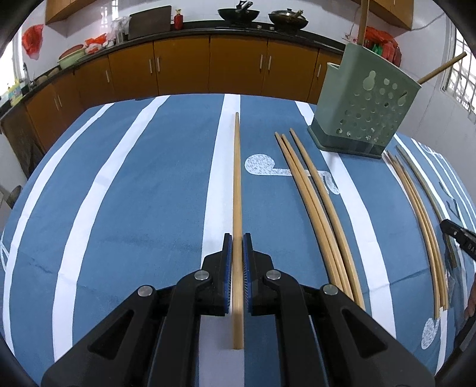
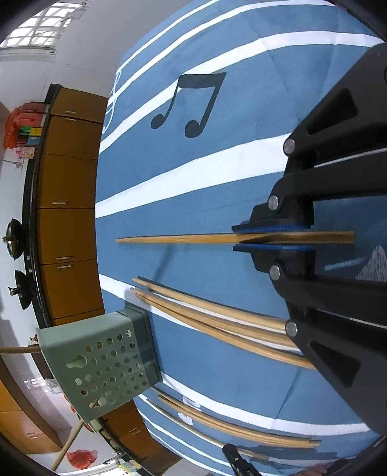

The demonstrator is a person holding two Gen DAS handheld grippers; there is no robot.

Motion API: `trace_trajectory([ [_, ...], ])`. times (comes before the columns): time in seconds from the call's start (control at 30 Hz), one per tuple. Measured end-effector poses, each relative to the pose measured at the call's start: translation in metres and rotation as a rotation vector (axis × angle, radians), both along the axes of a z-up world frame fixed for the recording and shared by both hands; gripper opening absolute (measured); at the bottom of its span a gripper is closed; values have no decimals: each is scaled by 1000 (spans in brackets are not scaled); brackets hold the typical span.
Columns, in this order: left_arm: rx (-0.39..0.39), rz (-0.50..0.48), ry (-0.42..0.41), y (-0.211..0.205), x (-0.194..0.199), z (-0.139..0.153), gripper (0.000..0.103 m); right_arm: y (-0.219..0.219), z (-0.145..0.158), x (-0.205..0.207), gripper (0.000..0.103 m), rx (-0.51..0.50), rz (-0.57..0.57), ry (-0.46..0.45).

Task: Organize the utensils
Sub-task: 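Raise both held chopsticks upright and carry them over the green holder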

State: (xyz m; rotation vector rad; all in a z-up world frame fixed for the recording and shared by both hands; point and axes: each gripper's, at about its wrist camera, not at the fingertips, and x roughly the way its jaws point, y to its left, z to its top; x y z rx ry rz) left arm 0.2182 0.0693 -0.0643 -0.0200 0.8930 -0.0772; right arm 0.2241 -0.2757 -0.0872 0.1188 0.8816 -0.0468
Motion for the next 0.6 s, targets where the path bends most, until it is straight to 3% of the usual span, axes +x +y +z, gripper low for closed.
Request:
trace_trajectory([
  [0.2, -7, 6, -21, 4, -7, 13, 8, -4, 28, -13, 8, -4, -1, -83],
  [0.6, -36, 27, -167, 18, -23, 70, 8, -18, 75, -29, 8, 10, -37, -216],
])
